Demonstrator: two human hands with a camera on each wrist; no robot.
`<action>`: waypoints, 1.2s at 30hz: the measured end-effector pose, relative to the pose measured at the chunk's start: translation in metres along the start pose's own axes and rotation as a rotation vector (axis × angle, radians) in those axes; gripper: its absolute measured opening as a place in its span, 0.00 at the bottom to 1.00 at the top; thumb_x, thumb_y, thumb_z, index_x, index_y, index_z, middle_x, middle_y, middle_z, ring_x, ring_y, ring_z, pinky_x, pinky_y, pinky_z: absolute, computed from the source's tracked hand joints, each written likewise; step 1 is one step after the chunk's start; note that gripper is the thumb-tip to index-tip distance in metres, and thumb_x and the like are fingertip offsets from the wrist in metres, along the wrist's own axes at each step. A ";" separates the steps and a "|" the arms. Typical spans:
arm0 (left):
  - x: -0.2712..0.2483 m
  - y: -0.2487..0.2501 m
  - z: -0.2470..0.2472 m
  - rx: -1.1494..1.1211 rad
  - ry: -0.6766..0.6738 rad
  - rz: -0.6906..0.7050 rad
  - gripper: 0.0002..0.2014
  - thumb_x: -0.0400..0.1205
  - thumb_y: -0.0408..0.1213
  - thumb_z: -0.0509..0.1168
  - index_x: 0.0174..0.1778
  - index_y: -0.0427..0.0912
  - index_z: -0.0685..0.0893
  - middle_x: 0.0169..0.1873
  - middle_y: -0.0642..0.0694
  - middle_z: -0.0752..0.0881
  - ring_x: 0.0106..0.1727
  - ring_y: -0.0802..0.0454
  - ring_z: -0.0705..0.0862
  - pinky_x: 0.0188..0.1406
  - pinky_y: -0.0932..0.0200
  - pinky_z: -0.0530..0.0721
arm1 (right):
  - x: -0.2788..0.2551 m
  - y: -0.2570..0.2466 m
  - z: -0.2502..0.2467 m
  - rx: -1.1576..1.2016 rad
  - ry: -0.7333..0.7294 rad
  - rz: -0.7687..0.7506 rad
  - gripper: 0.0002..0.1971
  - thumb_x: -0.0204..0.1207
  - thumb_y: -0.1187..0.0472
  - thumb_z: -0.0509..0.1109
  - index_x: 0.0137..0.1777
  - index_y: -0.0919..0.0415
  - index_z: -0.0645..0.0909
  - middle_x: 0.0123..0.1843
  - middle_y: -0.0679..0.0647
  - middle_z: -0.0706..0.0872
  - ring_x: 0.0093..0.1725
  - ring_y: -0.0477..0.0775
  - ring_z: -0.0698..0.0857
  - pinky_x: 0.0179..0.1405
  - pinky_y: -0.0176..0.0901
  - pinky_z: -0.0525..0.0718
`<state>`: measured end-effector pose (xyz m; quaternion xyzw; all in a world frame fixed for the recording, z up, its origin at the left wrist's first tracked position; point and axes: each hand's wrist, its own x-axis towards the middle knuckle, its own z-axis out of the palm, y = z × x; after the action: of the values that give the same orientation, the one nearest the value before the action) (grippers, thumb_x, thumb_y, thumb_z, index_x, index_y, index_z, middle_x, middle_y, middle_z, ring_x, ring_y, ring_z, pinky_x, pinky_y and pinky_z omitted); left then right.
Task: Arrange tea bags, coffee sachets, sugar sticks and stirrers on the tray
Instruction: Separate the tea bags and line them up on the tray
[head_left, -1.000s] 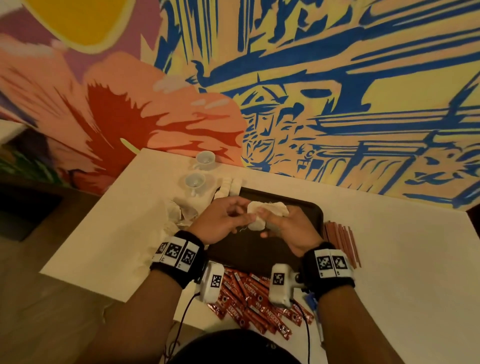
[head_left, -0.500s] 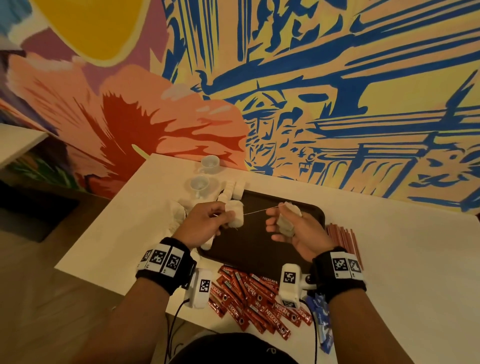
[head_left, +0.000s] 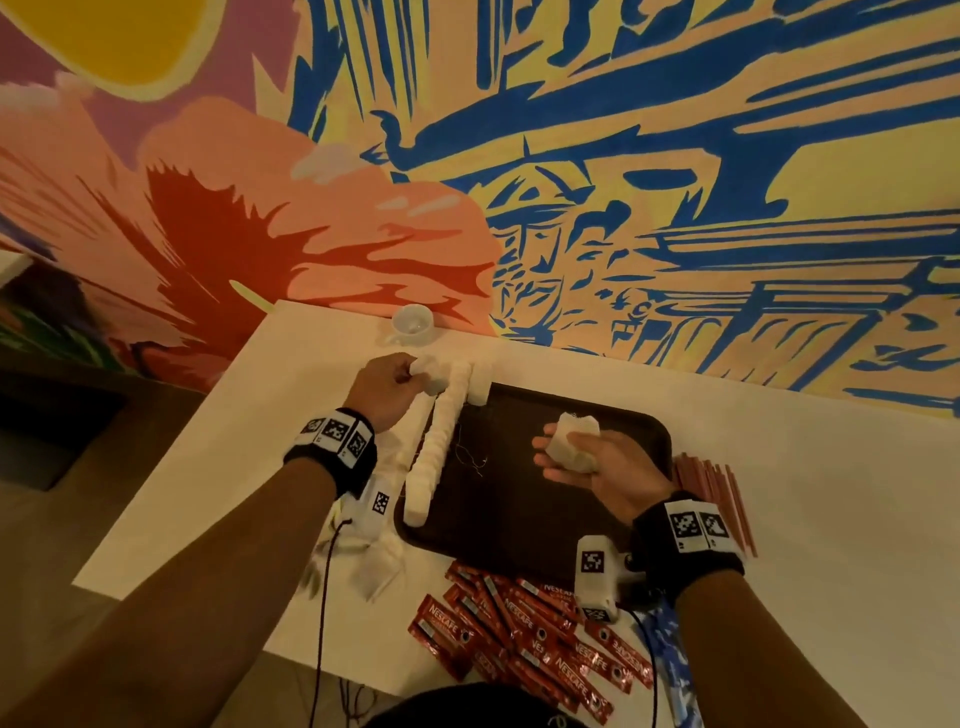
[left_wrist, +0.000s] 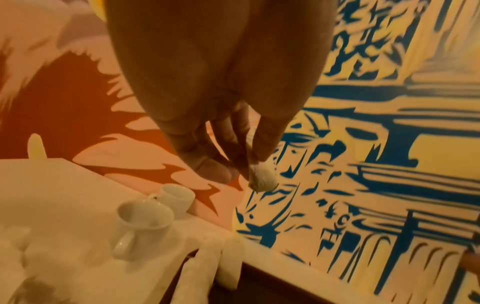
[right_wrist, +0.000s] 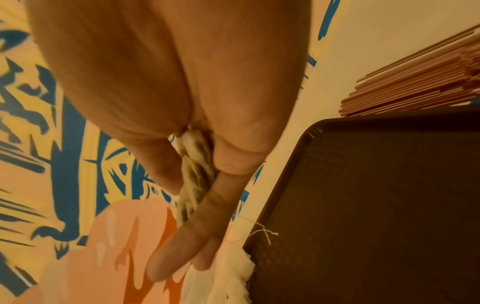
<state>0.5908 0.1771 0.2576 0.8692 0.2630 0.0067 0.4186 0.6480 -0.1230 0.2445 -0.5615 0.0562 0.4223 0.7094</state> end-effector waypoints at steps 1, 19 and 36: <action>0.011 -0.005 0.006 0.042 -0.039 0.006 0.12 0.82 0.45 0.69 0.47 0.39 0.87 0.40 0.39 0.89 0.44 0.38 0.86 0.50 0.37 0.86 | 0.007 0.002 0.000 -0.022 0.018 -0.003 0.15 0.89 0.63 0.62 0.69 0.70 0.81 0.63 0.66 0.90 0.62 0.65 0.90 0.53 0.51 0.92; 0.131 -0.054 0.097 0.437 -0.407 0.173 0.11 0.87 0.40 0.62 0.60 0.45 0.86 0.59 0.42 0.88 0.60 0.40 0.84 0.57 0.52 0.80 | 0.124 0.037 0.022 -0.644 0.273 0.051 0.02 0.83 0.61 0.73 0.49 0.56 0.87 0.36 0.51 0.86 0.31 0.47 0.80 0.30 0.38 0.78; 0.132 -0.065 0.095 0.045 -0.295 0.102 0.13 0.82 0.30 0.63 0.59 0.45 0.88 0.56 0.47 0.88 0.59 0.51 0.85 0.60 0.59 0.82 | 0.199 0.053 0.038 -0.721 0.280 0.047 0.11 0.79 0.61 0.78 0.60 0.57 0.87 0.50 0.53 0.89 0.50 0.53 0.87 0.48 0.44 0.85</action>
<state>0.6972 0.2033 0.1208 0.8821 0.1543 -0.1059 0.4322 0.7248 0.0168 0.1087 -0.8255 0.0134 0.3502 0.4424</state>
